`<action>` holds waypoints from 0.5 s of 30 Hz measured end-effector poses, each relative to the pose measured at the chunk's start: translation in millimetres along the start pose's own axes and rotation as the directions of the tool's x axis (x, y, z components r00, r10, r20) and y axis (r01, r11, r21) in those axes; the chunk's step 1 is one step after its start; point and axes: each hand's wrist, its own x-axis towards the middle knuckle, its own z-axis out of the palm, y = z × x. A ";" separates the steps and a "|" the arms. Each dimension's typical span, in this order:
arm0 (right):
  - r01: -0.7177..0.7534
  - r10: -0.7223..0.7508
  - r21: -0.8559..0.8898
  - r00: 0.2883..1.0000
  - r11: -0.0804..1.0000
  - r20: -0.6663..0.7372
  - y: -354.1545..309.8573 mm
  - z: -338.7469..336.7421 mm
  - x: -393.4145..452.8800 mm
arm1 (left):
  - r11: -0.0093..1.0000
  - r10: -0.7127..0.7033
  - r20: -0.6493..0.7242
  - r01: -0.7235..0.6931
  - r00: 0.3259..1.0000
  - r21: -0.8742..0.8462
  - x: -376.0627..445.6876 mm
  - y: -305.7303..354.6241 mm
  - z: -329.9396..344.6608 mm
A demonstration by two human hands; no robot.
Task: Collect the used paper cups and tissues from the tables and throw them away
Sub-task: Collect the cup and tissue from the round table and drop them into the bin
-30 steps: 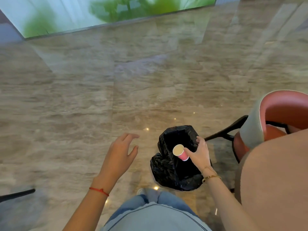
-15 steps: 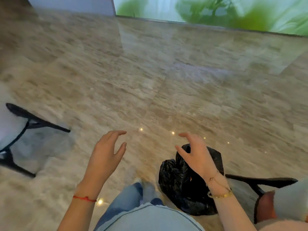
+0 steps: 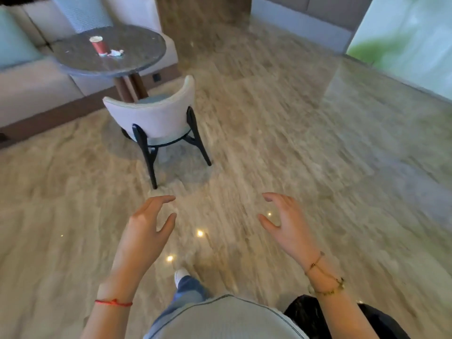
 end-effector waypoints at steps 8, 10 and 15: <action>0.233 -0.241 0.087 0.965 0.969 0.101 -153.8 104.0 133.9 | 0.978 -0.186 -0.160 0.199 0.969 0.067 37.8 -131.7 -114.9; 0.263 -0.276 0.119 0.954 0.958 0.117 -186.8 124.9 161.6 | 0.964 -0.237 -0.192 0.255 0.952 0.078 48.1 -159.8 -137.8; 0.345 -0.367 0.143 0.913 0.928 0.176 -248.4 170.2 232.0 | 0.929 -0.332 -0.259 0.362 0.907 0.077 79.9 -219.0 -178.2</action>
